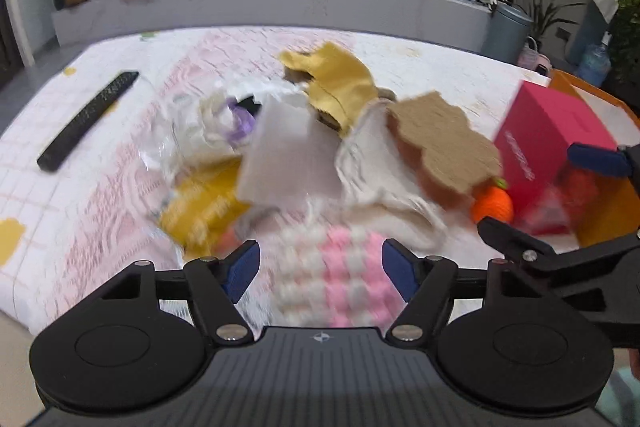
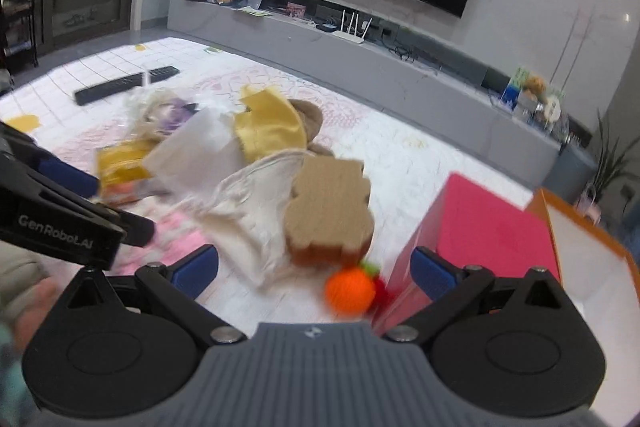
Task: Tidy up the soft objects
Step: 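Grasp the pink crocheted pouch with left gripper while right gripper grasps the bear sponge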
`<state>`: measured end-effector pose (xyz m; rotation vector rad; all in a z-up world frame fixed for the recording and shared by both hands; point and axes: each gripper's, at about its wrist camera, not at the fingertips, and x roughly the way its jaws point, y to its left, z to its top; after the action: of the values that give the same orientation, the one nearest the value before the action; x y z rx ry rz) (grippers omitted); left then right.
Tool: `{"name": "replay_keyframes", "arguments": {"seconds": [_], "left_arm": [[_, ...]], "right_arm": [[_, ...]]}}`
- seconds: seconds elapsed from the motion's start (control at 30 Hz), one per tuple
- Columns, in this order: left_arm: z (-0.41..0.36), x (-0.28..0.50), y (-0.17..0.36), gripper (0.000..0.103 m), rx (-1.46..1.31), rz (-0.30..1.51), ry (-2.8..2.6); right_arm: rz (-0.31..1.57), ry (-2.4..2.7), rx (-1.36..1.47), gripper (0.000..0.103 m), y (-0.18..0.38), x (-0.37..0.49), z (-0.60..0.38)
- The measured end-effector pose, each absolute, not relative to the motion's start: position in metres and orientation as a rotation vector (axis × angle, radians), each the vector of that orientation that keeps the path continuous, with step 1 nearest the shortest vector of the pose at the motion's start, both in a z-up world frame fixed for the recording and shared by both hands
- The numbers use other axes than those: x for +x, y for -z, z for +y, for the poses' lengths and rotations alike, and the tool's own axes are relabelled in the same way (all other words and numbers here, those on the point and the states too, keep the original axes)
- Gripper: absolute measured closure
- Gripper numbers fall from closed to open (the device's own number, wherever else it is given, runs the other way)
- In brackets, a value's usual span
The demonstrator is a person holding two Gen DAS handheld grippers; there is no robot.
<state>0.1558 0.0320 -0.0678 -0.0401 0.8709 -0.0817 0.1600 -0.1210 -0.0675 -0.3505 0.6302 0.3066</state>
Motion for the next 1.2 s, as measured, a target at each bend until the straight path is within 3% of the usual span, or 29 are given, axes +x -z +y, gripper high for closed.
{"name": "replay_keyframes", "arguments": {"seconds": [0.13,0.33,0.8,1.2], "left_arm": [[0.045,0.166,0.083,0.018,-0.153,0.904,0.139],[0.037,0.171,0.096,0.018,-0.092,0.922,0.152],[0.051,0.182,0.113,0.012,-0.205,0.999,0.131],[0.053,0.183,0.118,0.021,-0.242,1.017,0.116]], "right_arm": [[0.605,-0.287,-0.398,0.004,0.087,0.185,-0.113],[0.581,-0.232,-0.447,0.005,0.114,0.199,-0.099],[0.571,-0.245,-0.483,0.012,0.129,0.196,-0.085],[0.569,-0.166,-0.426,0.014,0.142,0.199,-0.085]]}}
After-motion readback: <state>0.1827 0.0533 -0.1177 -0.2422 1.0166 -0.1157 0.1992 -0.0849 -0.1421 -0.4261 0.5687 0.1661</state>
